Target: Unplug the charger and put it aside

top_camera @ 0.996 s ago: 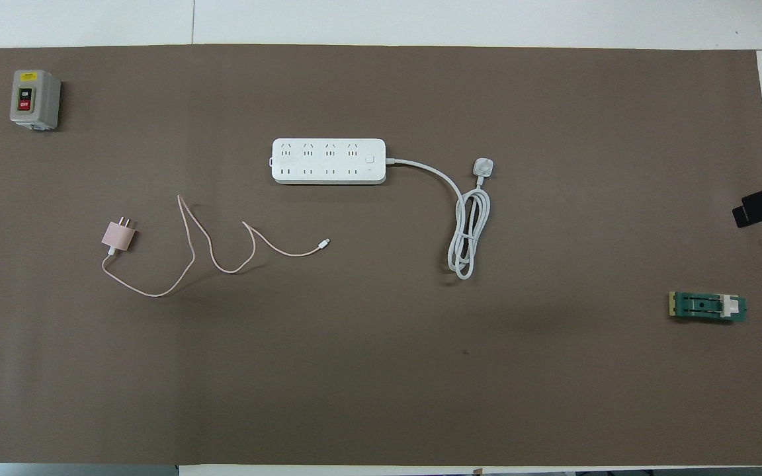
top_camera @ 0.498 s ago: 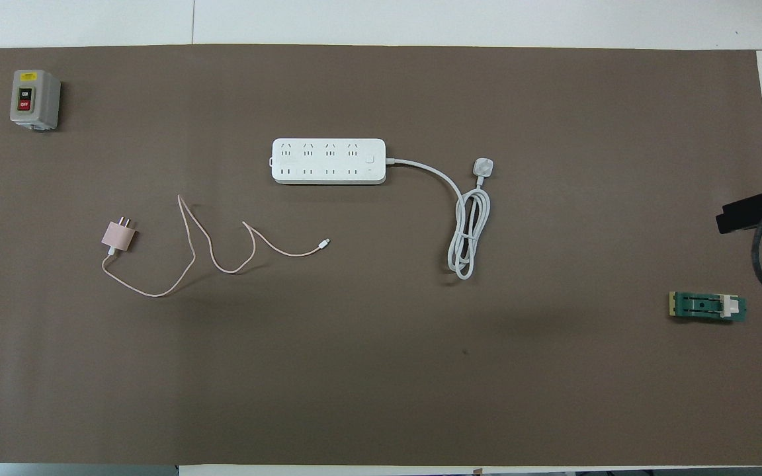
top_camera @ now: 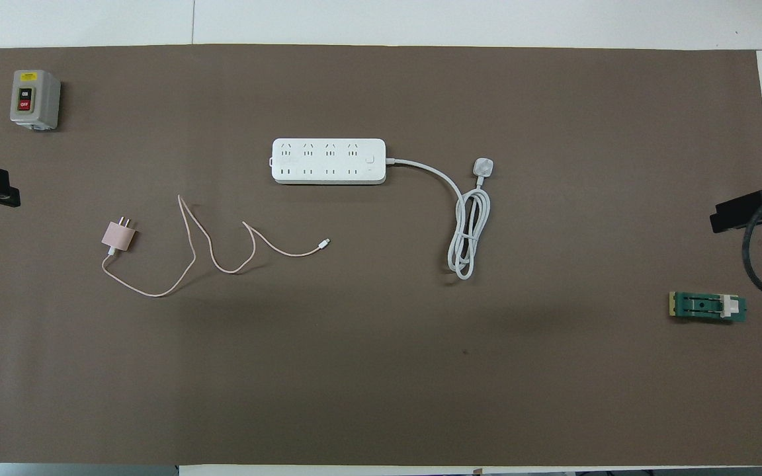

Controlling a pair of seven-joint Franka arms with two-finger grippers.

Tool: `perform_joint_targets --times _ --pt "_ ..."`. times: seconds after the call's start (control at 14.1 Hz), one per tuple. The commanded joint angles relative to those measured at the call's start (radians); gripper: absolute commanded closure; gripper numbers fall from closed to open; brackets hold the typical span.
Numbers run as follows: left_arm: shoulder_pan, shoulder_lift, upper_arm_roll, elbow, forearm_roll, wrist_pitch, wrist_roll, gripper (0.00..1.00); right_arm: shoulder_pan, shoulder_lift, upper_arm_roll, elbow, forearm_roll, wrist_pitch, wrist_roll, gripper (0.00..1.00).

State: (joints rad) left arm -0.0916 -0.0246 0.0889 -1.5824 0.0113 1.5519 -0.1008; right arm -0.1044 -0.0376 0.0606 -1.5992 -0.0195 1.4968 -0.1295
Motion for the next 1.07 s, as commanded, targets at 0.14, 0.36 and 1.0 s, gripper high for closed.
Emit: perform_joint_targets --times 0.14,0.36,1.0 --pt "-0.016 0.015 -0.003 0.035 -0.019 -0.07 0.073 0.0 -0.021 -0.015 0.018 -0.016 -0.014 0.01 0.014 0.0" --pt "-0.017 0.008 -0.015 0.03 -0.024 -0.079 0.098 0.0 -0.021 -0.016 0.019 -0.016 -0.014 0.008 0.013 0.0" --pt "-0.01 0.014 -0.02 0.032 -0.025 -0.082 0.191 0.0 -0.023 -0.016 0.019 -0.016 -0.014 0.008 0.013 0.0"
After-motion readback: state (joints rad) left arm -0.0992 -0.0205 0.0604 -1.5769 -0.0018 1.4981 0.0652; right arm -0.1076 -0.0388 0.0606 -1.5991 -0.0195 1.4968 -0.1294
